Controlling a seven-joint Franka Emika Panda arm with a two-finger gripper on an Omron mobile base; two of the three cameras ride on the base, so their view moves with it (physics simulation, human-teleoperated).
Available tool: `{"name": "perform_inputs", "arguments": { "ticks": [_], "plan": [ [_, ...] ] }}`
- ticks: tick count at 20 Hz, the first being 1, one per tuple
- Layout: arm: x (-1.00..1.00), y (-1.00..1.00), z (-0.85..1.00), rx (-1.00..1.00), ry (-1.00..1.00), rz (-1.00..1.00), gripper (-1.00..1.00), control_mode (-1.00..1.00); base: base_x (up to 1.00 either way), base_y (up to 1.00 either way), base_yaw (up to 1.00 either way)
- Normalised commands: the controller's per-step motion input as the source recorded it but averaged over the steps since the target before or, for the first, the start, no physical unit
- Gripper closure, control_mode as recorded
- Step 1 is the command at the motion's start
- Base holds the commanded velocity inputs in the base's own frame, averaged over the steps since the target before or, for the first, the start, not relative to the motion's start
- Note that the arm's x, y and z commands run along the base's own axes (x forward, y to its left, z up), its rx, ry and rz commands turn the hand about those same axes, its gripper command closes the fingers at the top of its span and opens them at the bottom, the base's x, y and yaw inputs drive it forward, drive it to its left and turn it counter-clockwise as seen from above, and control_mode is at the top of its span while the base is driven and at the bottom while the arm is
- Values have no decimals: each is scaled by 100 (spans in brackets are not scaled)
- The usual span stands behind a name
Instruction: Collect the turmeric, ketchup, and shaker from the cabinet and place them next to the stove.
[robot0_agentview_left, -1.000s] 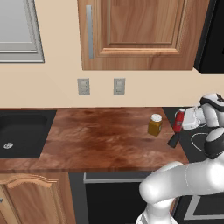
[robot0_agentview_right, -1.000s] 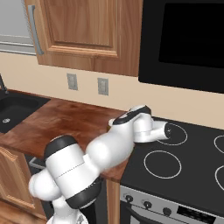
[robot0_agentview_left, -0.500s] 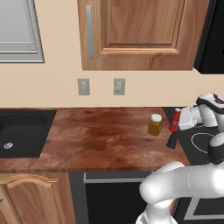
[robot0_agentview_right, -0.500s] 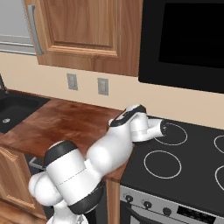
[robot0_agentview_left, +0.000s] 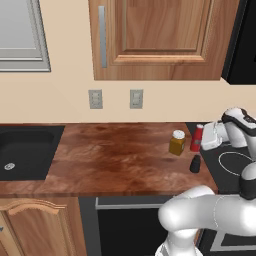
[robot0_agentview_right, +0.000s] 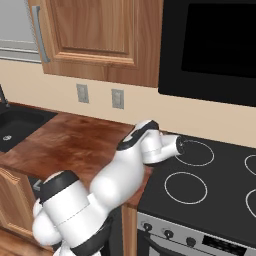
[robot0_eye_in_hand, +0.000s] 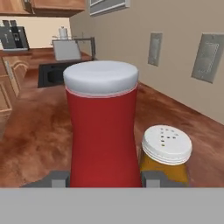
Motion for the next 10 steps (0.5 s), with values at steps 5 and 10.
{"name": "perform_inputs", "arguments": {
  "ticks": [5, 10],
  "plan": [
    [0, 0, 63, -1, -3, 0, 100, -100, 0, 0, 0],
    [17, 0, 45, -1, -2, 0, 100, -100, 0, 0, 0]
  ]
}}
